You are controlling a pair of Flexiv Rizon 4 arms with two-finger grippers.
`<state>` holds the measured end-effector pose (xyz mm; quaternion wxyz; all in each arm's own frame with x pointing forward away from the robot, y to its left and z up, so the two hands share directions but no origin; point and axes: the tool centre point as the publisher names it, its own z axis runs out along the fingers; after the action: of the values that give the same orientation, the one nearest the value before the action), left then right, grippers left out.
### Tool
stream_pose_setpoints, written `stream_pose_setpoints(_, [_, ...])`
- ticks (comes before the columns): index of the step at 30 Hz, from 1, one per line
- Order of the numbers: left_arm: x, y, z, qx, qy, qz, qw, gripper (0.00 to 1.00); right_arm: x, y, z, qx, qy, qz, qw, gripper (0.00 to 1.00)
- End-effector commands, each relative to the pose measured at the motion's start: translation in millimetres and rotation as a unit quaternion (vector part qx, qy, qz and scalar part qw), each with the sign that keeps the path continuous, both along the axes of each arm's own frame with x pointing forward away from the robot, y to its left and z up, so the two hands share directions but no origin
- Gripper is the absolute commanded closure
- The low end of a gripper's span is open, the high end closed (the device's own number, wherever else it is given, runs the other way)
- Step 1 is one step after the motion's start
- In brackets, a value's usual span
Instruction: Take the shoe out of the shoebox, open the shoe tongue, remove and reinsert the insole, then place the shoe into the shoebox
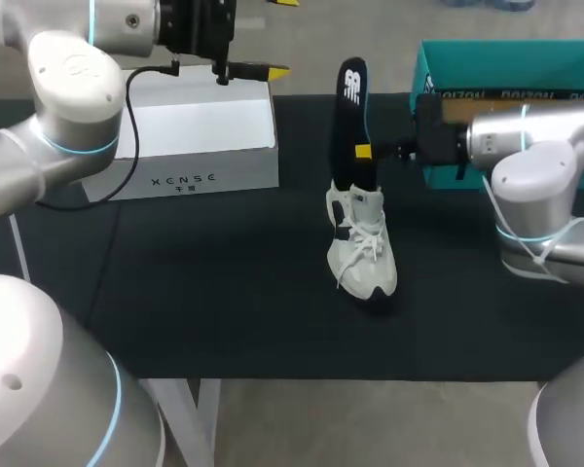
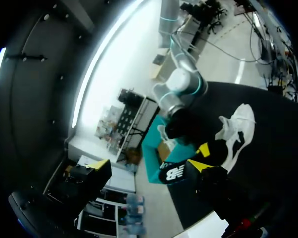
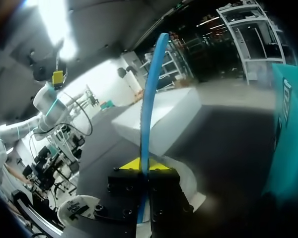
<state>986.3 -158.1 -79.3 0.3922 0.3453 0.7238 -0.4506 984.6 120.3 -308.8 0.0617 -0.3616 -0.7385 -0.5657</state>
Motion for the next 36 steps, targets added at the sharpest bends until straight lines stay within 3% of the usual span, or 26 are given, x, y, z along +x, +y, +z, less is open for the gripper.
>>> stream_pose_setpoints(1, [1.1,-0.5,0.3,0.002,0.000,-0.001,1.000,0.00,-14.2,-0.2,-4.4,0.000,0.003,-0.010,1.000,1.00])
stream_pose_setpoints(8, [1.1,-0.5,0.3,0.002,0.000,-0.001,1.000,0.00,-18.0,-4.1,-3.8,-0.002,0.008,-0.014,1.000,1.00])
stream_pose_setpoints(25, [1.1,-0.5,0.3,0.002,0.000,-0.001,1.000,0.00,-38.8,-2.0,-27.7,-0.016,0.051,-0.006,0.999,1.00])
stream_pose_setpoints(26, [1.1,-0.5,0.3,0.002,0.000,-0.001,1.000,0.00,-35.8,-2.1,-26.5,-0.015,0.051,-0.007,0.999,0.80])
stream_pose_setpoints(27, [1.1,-0.5,0.3,0.002,0.000,-0.001,1.000,0.00,-33.1,-1.8,-23.8,-0.014,0.047,-0.008,0.999,0.79])
stream_pose_setpoints(31, [1.1,-0.5,0.3,0.002,0.000,-0.001,1.000,0.00,-16.0,-0.4,-12.1,-0.009,0.031,-0.010,0.999,0.58])
stream_pose_setpoints(34, [1.1,-0.5,0.3,0.002,0.000,-0.001,1.000,0.00,-2.5,0.9,-4.6,-0.007,0.021,-0.012,1.000,0.57])
stream_pose_setpoints(36, [1.1,-0.5,0.3,0.002,0.000,-0.001,1.000,0.00,3.7,1.7,-1.1,-0.008,0.012,-0.016,1.000,0.70])
